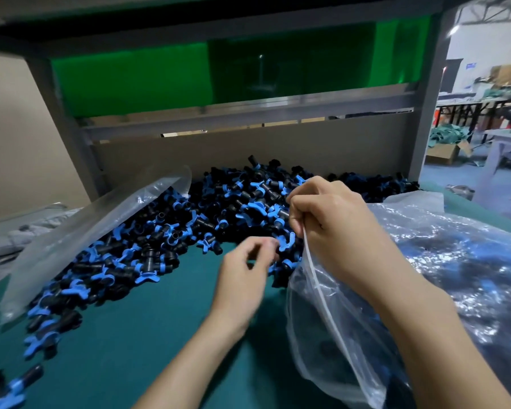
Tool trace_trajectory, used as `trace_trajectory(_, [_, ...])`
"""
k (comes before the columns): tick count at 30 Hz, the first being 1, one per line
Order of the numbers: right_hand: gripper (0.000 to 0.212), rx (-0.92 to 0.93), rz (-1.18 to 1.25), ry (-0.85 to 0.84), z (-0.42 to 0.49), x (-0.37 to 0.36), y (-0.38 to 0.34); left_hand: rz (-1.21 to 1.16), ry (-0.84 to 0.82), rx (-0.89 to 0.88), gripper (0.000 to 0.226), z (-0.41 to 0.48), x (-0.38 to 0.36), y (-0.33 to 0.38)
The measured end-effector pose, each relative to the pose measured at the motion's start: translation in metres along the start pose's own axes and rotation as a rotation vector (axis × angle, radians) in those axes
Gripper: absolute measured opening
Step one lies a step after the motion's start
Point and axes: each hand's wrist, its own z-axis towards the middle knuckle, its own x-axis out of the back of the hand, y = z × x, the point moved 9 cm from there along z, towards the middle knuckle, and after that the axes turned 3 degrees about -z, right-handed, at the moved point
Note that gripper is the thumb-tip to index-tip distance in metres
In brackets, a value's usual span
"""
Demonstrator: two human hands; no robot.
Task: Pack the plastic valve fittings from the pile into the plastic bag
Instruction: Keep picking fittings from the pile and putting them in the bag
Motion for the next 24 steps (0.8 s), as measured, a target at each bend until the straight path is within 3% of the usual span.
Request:
trace_trajectory(3, [0.045, 0.005, -0.13, -0.082, -0.001, -0.015, 0.005, 0.35, 0.17, 0.052, 0.014, 0.02, 0.066, -0.039])
trace_trajectory(7, [0.043, -0.018, -0.144, -0.132, -0.002, -0.022, 0.011, 0.888, 0.189, 0.152, 0.037, 0.047, 0.126, -0.069])
trace_trajectory(11, [0.042, -0.037, -0.125, -0.131, -0.002, -0.022, 0.013, 1.121, 0.142, 0.168, 0.046, 0.068, 0.151, -0.074])
trace_trajectory(16, [0.041, -0.063, -0.104, -0.157, -0.002, -0.023, 0.017, 1.339, 0.032, 0.095, 0.034, 0.079, 0.146, -0.074])
trace_trajectory(18, [0.04, -0.071, -0.088, -0.169, -0.003, -0.023, 0.017, 1.3, 0.119, -0.006, 0.028, 0.076, 0.146, -0.055])
trace_trajectory(20, [0.04, -0.076, -0.083, -0.183, -0.003, -0.024, 0.017, 1.112, 0.26, -0.081, 0.025, 0.066, 0.148, -0.032])
trace_trajectory(24, [0.041, -0.092, -0.093, -0.223, -0.003, -0.026, 0.017, 0.219, 0.349, 0.006, 0.008, 0.038, 0.131, -0.012])
